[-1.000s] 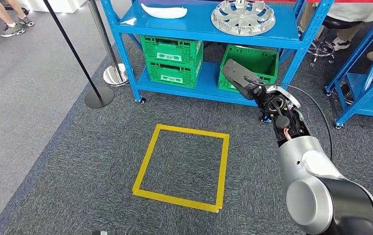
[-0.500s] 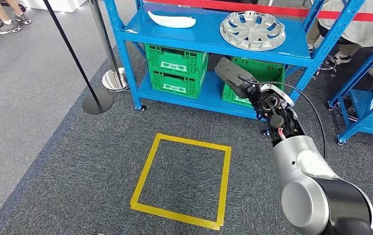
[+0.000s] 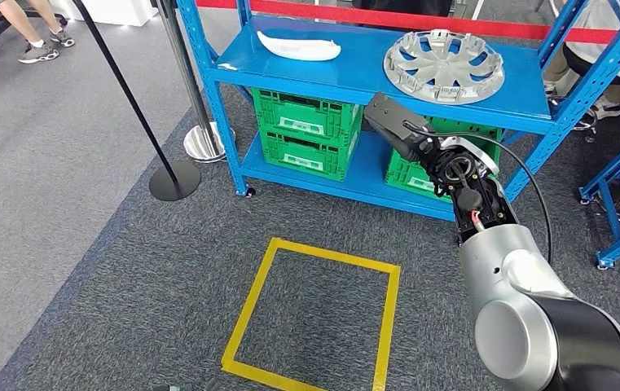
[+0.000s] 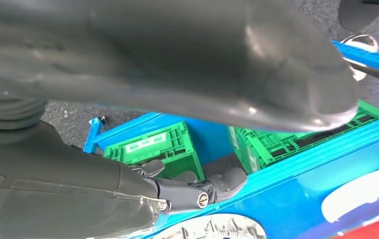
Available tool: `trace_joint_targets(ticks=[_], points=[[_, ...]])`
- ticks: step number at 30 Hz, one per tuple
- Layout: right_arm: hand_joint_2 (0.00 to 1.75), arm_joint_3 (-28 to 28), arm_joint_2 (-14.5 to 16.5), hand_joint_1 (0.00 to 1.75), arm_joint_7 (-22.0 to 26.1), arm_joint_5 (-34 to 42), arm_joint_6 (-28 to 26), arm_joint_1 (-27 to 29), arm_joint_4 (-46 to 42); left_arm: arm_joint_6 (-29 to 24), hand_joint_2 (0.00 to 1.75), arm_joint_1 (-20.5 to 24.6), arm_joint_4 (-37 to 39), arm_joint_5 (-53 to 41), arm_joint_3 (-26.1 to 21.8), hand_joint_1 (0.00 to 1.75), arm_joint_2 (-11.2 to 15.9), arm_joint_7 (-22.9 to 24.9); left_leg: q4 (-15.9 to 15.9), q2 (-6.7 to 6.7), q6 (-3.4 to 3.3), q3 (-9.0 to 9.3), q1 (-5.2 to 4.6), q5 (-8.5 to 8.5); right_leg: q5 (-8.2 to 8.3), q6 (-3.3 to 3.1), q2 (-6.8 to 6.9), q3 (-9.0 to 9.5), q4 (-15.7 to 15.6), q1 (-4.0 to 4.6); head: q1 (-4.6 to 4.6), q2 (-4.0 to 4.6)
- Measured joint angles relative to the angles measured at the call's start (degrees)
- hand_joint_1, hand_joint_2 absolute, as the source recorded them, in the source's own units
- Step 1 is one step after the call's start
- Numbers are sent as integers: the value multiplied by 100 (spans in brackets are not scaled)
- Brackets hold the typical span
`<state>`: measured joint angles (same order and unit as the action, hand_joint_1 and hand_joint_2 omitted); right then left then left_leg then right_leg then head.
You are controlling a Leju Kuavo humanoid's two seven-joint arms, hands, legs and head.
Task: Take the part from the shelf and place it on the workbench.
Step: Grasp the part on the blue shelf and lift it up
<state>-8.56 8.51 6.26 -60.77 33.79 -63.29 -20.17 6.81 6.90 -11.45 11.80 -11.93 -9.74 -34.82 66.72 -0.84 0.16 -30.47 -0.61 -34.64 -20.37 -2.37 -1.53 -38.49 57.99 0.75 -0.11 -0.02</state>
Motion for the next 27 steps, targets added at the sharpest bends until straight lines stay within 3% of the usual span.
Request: trace_joint_targets(ticks=[2,3,4,7,9,11,15,23,27], points=[[0,-1,4,0,-15,-3,0,28,1,5,0,-6,1,1,-4,0,7,3,533,26,66,-474,46,-322,-51,1,1,12,1,-19,-23,0],[0,-1,6,0,-39,-4,0,48,2,27,0,-13,1,0,-6,0,9,4,605,28,83,-624,62,-374,-76,7,0,27,2,-26,-27,0],[0,-1,7,0,-73,-4,0,61,2,57,0,-19,1,0,-10,0,10,5,492,28,88,-680,73,-272,-99,16,-2,50,3,-32,-28,0],[0,-6,5,0,-191,-2,0,68,0,152,0,-19,1,0,-28,0,15,9,-560,35,50,-429,68,509,-165,59,-5,142,1,-35,-30,0],[0,-17,-10,0,-282,2,0,62,-2,219,0,-17,1,-3,-35,0,16,13,-954,42,-3,-303,40,704,-196,111,-9,165,-3,-31,-31,0],[0,-40,-46,0,-384,3,5,66,-9,268,0,-19,1,-15,-38,0,15,16,-990,39,-48,-266,22,727,-216,159,-9,182,-15,-29,-37,0],[0,-122,-196,0,-516,0,57,45,-31,372,0,-17,2,-52,-57,0,-7,25,-1049,21,-56,-197,23,808,-198,72,5,247,-91,-24,-35,0],[0,-255,-621,0,-644,-44,57,81,-31,452,0,-14,2,-113,-60,0,-8,75,-1038,14,-208,-191,-55,744,-210,322,9,302,-163,-105,-38,0],[0,-321,-846,0,-701,-82,58,118,-32,476,0,-5,1,-150,-60,0,-8,111,-1081,20,-348,-90,-38,673,-234,403,32,220,98,-120,-32,0]])
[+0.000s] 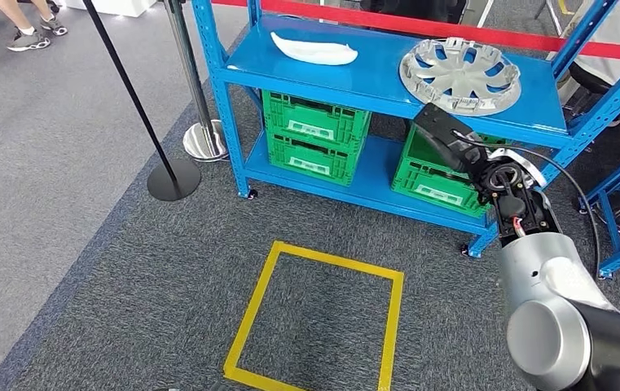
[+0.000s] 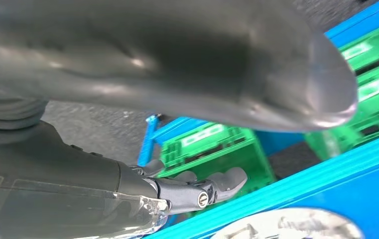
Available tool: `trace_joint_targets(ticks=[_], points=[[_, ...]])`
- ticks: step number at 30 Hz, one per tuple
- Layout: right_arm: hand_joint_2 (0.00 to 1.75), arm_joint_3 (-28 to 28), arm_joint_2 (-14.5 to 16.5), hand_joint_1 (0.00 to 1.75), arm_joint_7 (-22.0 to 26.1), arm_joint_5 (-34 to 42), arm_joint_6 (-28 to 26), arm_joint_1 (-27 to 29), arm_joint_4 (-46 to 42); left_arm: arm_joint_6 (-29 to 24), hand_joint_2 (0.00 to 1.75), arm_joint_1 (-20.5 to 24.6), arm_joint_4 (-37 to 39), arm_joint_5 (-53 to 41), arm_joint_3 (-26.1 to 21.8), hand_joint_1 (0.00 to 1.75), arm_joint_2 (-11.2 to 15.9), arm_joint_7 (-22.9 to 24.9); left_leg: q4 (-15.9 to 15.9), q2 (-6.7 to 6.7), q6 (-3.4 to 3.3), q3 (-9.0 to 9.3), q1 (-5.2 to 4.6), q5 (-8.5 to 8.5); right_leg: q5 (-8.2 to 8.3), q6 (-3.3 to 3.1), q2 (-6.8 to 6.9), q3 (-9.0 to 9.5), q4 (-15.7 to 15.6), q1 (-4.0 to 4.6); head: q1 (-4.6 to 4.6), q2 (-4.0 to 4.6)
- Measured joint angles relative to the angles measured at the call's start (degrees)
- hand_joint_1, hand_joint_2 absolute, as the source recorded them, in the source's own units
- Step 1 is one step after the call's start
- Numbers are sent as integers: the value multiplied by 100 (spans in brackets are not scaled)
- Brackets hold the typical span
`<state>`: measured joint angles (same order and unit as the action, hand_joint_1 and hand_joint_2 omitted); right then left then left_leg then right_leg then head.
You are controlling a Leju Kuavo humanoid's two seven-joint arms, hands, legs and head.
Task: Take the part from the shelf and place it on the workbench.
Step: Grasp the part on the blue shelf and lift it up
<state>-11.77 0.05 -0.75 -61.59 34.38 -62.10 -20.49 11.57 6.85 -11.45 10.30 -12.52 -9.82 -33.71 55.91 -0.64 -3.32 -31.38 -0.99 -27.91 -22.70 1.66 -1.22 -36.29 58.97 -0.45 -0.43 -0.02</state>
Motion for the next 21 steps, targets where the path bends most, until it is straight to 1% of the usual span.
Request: trace_joint_targets(ticks=[1,2,4,5,6,7,9,10,11,12,13,14,15,16,17,18,19,20,21], points=[[0,-9,-45,0,-10,-14,1,4,-1,3,0,3,-1,-8,0,0,-3,10,-8,6,-29,57,9,-29,-75,7,15,-118,217,-1,3,0],[0,-17,-85,0,-13,-27,1,16,-1,8,0,6,-1,-13,0,0,-5,20,-11,15,-42,106,10,-59,-187,12,30,-302,535,-1,6,0],[0,-28,-149,0,-13,-49,2,72,-1,17,0,10,-1,-21,0,0,-10,41,-9,26,-37,195,13,-130,-416,35,40,-749,1266,-11,5,0],[0,-31,-175,0,-13,-56,3,114,-1,18,0,9,-1,-24,0,0,-12,49,-6,27,-22,244,17,-168,-449,41,43,-915,1477,-20,7,0],[0,-33,-193,0,-11,-61,3,154,-1,18,0,9,-1,-27,0,0,-15,54,-4,27,0,301,24,-209,-401,44,48,-980,1480,-33,7,0],[0,-34,-204,0,-8,-63,3,185,-1,16,0,11,-1,-30,0,0,-19,60,-1,26,28,368,34,-260,-277,45,55,-929,1255,-48,6,0],[0,-34,-213,0,7,-63,2,230,2,4,0,17,-1,-33,0,0,-25,72,12,28,104,516,51,-396,132,57,89,-647,450,-76,8,0],[0,-36,-215,0,21,-63,10,248,4,-21,0,25,-1,-36,0,0,-27,77,11,29,147,565,56,-465,265,38,103,-517,135,-72,5,0],[0,-37,-216,0,36,-66,47,265,4,-61,0,35,-2,-42,0,0,-28,81,6,31,193,598,62,-522,357,6,110,-442,-40,-59,0,0],[0,-39,-217,0,54,-67,123,269,-1,-112,0,51,-3,-53,0,0,-28,82,1,33,230,624,68,-555,351,-45,110,-421,-71,-34,-3,0],[0,-43,-215,0,72,-67,230,253,-13,-160,0,73,-4,-66,0,0,-33,84,14,34,266,618,77,-548,304,-107,100,-392,-60,-19,-8,0],[0,-46,-210,0,84,-68,337,227,-27,-191,0,97,-5,-81,1,0,-38,89,116,36,300,568,86,-501,287,-151,95,-370,-59,-21,-10,0],[0,-49,-202,0,94,-67,414,194,-39,-209,0,120,-7,-102,2,0,-43,93,335,35,333,439,92,-424,249,-194,93,-331,-70,-28,-14,0],[0,-52,-189,0,99,-67,454,167,-46,-230,0,137,-8,-121,4,0,-48,99,648,35,370,229,100,-367,213,-227,89,-279,-87,-39,-22,0],[0,-55,-170,0,100,-67,461,157,-49,-264,0,146,-9,-141,7,0,-49,106,1014,36,402,-37,110,-379,172,-255,86,-227,-102,-47,-30,0],[0,-57,-150,0,103,-67,462,156,-49,-315,0,146,-9,-160,8,0,-51,117,1354,35,430,-311,116,-485,126,-276,82,-177,-109,-48,-37,0],[0,-60,-132,0,107,-67,463,162,-48,-374,0,142,-8,-174,10,0,-51,138,1599,36,447,-558,121,-652,79,-286,76,-126,-110,-45,-40,0],[0,-63,-117,0,114,-66,463,169,-48,-423,0,138,-8,-185,10,0,-51,163,1738,36,457,-746,122,-797,37,-291,71,-80,-110,-42,-40,0],[0,-68,-106,0,129,-65,464,175,-47,-458,0,134,-7,-194,10,0,-52,194,1702,35,452,-860,119,-803,-7,-293,66,-23,-110,-32,-39,0]])
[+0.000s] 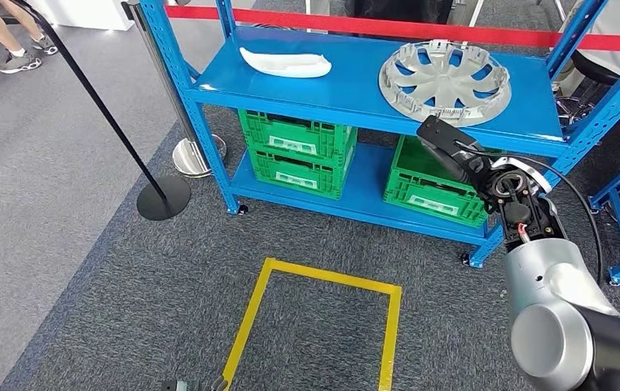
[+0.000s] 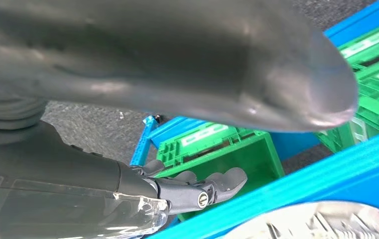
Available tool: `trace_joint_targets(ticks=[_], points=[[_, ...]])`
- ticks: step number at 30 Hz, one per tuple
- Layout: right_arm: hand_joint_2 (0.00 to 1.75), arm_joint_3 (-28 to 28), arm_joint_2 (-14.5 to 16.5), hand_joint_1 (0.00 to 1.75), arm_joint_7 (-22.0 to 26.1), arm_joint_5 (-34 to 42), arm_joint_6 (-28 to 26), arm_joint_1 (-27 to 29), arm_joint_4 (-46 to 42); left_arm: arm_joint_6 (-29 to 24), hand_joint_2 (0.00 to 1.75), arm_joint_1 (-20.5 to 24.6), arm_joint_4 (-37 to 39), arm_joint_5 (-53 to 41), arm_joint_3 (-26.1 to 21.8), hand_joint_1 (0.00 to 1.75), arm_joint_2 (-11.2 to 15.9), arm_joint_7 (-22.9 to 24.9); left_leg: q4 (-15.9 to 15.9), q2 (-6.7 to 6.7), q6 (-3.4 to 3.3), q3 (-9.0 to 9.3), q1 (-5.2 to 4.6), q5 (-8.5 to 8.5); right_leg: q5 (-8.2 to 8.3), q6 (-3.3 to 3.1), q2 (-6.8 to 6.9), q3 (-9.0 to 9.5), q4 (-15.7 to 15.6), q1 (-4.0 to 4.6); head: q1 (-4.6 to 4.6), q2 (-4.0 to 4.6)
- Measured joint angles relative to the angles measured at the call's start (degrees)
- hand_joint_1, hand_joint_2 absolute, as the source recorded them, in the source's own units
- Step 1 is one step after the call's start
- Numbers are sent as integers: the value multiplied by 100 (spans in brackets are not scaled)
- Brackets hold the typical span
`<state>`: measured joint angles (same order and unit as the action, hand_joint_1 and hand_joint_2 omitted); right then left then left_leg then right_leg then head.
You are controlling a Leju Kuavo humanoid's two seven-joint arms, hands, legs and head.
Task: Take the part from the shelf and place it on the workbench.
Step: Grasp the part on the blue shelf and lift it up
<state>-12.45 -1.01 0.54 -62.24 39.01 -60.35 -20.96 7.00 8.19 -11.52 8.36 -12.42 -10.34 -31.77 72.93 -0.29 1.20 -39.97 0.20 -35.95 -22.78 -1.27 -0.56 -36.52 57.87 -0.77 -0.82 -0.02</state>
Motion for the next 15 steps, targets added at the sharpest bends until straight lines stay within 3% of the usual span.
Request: trace_joint_targets(ticks=[1,3,4,5,6,10,15], points=[[0,-4,9,0,20,3,0,3,0,-21,0,0,0,-8,1,0,0,28,-203,0,-19,-20,-6,154,-42,-2,-4,58,0,14,-1,0],[0,-9,31,0,60,14,0,1,1,-31,0,6,0,-11,3,0,3,62,-1000,1,-116,174,-43,798,-117,-4,-10,169,-5,43,3,0],[0,-10,43,0,72,22,0,0,1,-26,0,12,0,-12,4,0,6,71,-1342,0,-169,285,-71,1020,-145,4,-17,207,-10,54,5,0],[0,-11,54,0,78,27,1,0,2,-21,0,20,-1,-12,5,0,6,77,-1570,-2,-211,370,-99,1136,-170,23,-26,229,-15,57,3,0],[0,-13,62,0,80,31,2,5,2,-18,0,26,-2,-12,8,0,7,83,-1679,-5,-237,424,-120,1182,-192,44,-33,240,-15,58,-1,0],[0,-17,81,0,82,32,3,17,2,2,0,34,-4,-10,15,0,-8,87,-1696,-16,-163,476,-114,1243,-251,18,-28,259,-2,76,-6,0],[0,-20,102,0,88,32,3,15,2,383,0,32,-4,34,15,0,-26,26,-1691,-33,-215,476,-116,1212,-264,52,-14,295,-55,74,-5,0]])
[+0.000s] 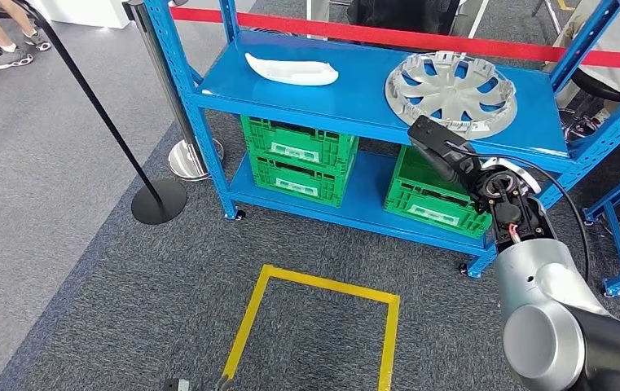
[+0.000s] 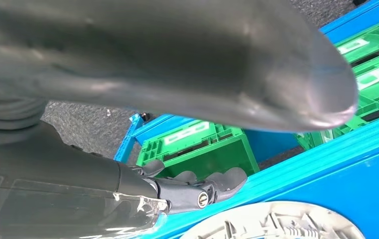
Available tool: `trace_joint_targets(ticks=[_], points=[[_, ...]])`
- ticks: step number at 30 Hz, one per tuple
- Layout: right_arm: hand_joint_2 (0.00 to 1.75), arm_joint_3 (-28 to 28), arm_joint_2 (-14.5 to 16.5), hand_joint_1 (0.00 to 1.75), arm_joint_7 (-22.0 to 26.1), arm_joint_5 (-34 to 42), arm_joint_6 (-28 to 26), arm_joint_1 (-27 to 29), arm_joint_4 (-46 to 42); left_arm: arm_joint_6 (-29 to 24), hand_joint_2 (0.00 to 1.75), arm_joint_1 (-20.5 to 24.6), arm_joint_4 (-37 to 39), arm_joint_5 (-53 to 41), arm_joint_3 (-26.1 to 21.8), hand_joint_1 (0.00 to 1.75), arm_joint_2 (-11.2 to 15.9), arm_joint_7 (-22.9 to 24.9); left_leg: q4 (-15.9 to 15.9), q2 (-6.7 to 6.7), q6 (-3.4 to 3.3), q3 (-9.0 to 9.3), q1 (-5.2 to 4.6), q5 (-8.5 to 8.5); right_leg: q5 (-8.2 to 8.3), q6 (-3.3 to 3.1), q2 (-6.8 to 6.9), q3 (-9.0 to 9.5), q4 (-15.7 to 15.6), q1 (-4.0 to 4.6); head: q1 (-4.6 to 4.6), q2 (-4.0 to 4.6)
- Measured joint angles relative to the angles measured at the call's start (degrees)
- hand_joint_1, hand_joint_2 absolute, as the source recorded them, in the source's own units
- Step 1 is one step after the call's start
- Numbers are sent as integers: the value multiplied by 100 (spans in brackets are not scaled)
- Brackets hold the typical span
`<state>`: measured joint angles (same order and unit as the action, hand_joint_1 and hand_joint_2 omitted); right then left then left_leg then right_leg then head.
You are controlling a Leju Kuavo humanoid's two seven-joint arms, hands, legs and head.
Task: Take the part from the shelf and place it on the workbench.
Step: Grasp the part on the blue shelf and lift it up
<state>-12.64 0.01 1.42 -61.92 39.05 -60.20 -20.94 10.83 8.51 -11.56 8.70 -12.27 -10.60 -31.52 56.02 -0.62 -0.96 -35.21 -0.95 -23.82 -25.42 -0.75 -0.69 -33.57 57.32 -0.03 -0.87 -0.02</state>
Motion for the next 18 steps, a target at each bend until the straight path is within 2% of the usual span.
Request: trace_joint_targets(ticks=[6,8,10,13,14,15,16,18], points=[[0,-9,33,0,51,1,0,8,0,219,0,-10,1,69,-3,0,19,-39,-9,0,-135,30,-36,-92,24,144,-1,68,-6,-38,-4,0],[0,-15,43,0,69,4,1,13,-1,208,0,-16,-1,74,-5,0,26,-42,-81,-3,-196,148,-11,-142,40,183,0,36,140,-42,2,1],[0,-21,60,0,78,6,4,2,-2,157,0,-23,-4,69,-9,0,29,-50,-115,0,-237,308,14,-212,-109,208,9,-150,529,-47,31,1],[0,-31,78,0,79,0,5,35,1,58,0,-50,-3,63,-16,0,27,-52,-112,6,-230,454,26,-324,-448,258,19,-752,1493,-66,52,2],[0,-34,79,0,79,-2,5,62,1,31,0,-67,-3,62,-19,0,27,-51,-110,4,-211,510,36,-370,-475,274,20,-901,1628,-78,53,2],[0,-36,81,0,79,-2,5,84,2,17,0,-83,-2,61,-21,0,27,-49,-104,-1,-181,576,50,-416,-423,289,22,-949,1552,-96,52,2],[0,-37,83,0,79,-2,5,97,2,7,0,-94,-2,60,-23,0,26,-45,-93,-5,-142,650,69,-468,-286,306,26,-897,1272,-120,51,2],[0,-39,83,0,79,-2,5,112,9,-66,0,-101,1,57,-23,0,28,-16,-35,-10,-44,774,101,-598,192,344,51,-691,501,-165,57,2]])
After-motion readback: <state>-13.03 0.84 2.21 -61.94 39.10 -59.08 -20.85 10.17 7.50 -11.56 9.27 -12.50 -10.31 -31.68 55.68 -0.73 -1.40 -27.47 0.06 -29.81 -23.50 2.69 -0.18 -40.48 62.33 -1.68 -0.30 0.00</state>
